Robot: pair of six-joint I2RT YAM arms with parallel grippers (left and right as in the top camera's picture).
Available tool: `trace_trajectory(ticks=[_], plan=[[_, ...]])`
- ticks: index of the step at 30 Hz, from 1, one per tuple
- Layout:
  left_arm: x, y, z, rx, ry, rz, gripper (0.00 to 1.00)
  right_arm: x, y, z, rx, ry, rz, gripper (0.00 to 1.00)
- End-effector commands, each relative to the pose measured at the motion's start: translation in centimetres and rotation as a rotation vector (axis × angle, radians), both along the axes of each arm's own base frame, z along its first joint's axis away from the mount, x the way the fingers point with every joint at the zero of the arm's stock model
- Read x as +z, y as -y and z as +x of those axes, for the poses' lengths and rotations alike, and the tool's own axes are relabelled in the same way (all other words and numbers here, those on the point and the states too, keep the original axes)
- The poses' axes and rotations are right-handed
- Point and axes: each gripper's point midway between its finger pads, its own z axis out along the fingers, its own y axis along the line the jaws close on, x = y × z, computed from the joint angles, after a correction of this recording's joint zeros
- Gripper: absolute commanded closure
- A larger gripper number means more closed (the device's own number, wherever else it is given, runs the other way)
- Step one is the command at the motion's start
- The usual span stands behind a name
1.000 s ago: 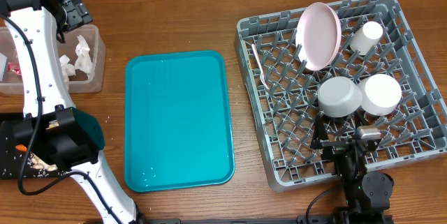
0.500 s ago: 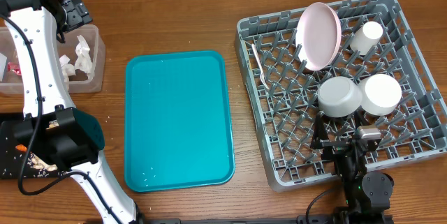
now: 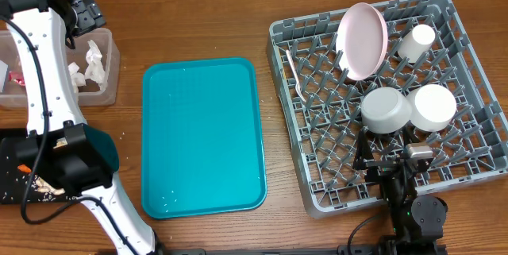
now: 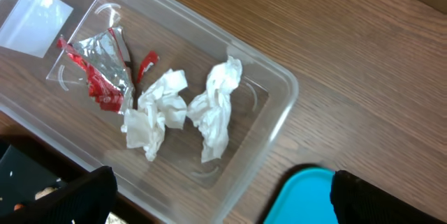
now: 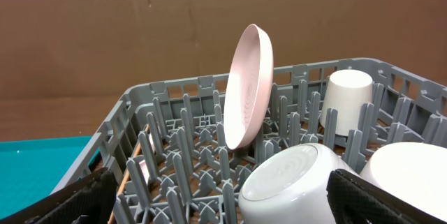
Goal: Sort waste into correct bins and load items into the dishwasher rack
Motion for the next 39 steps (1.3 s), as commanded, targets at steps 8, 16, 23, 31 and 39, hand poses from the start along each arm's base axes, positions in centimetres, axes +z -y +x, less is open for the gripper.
trace_trajectory(ticks=[8, 16, 23, 31, 39], plan=[[5.7, 13.4, -8.4, -0.26, 0.064, 0.012, 0.0, -0.2, 0.4, 0.0, -0.019, 0.004, 0.0, 0.0], [5.0, 17.2, -14.5, -0.564, -0.033, 0.238, 0.0, -0.2, 0.4, 0.0, -0.019, 0.004, 0.0, 0.0], [2.3, 14.9, -17.7, -0.515, -0.111, 0.228, 0.0, -0.2, 0.4, 0.0, -0.019, 0.004, 0.0, 0.0], [-0.3, 17.2, -21.0, -0.576, -0.093, 0.012, 0.0, -0.2, 0.4, 0.0, -0.019, 0.004, 0.0, 0.0], [1.7, 20.1, -16.7, -0.797, 0.317, 0.064, 0.0, -0.2, 0.4, 0.0, -0.019, 0.004, 0.0, 0.0]])
